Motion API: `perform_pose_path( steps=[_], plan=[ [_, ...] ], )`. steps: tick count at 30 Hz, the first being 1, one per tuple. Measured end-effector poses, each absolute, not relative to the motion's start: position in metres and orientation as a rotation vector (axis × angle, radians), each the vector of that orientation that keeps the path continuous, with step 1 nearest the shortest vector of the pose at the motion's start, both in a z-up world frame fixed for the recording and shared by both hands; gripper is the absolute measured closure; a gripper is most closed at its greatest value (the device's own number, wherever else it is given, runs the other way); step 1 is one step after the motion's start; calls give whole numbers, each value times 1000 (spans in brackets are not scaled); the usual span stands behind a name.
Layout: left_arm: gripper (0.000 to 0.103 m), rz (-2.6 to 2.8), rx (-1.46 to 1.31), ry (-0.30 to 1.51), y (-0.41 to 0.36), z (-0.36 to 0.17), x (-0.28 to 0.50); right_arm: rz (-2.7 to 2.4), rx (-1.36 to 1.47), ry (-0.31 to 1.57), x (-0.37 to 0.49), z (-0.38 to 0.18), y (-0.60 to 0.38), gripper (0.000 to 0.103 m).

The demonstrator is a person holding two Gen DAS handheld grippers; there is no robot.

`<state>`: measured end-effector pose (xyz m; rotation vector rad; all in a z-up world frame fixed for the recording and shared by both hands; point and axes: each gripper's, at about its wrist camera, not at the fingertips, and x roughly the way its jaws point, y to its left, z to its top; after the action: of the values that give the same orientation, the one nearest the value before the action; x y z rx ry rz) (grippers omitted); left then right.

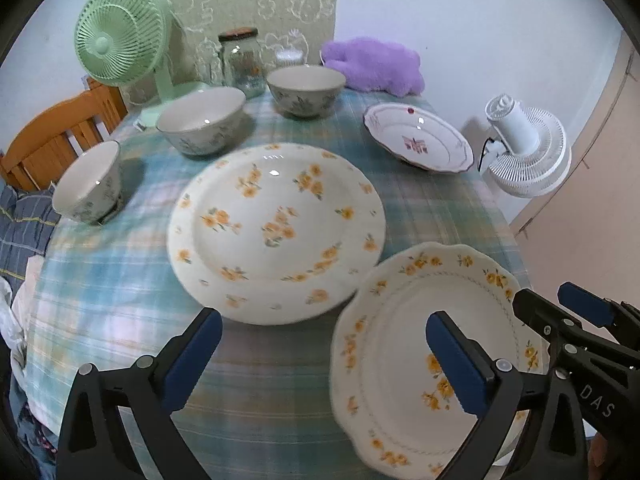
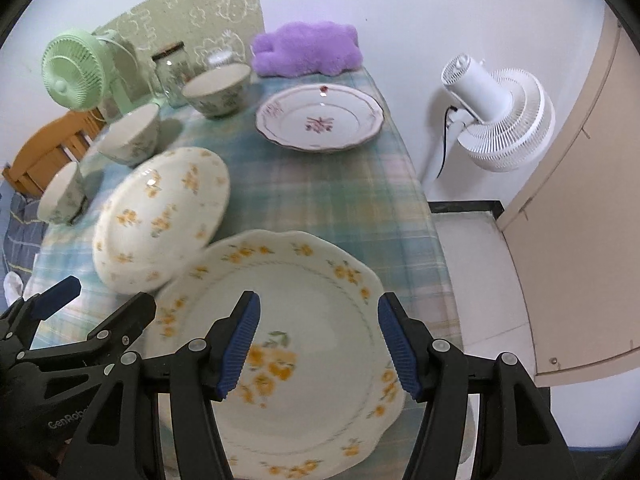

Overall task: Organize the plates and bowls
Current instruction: 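Set the plate down and open the right tool, withdrawing it, then grasp the rim of the large yellow-flowered plate with the right tool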

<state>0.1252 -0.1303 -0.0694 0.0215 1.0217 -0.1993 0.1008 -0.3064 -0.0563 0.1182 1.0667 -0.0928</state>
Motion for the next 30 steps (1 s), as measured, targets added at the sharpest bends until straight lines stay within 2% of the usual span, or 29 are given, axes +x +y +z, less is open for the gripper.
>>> perform_pose_path(
  steps=[8,19,30],
  plan=[
    [0,-200,59,966,-92,-45,128,-145,117,1001,97,-28,-262,38],
    [1,-257,54,922,-31,-31,150,-208,179,986,106,-16,-204,38],
    [3,-239,52,929,-23,-35,199,-214,164,943,156,-16,-186,38]
  ],
)
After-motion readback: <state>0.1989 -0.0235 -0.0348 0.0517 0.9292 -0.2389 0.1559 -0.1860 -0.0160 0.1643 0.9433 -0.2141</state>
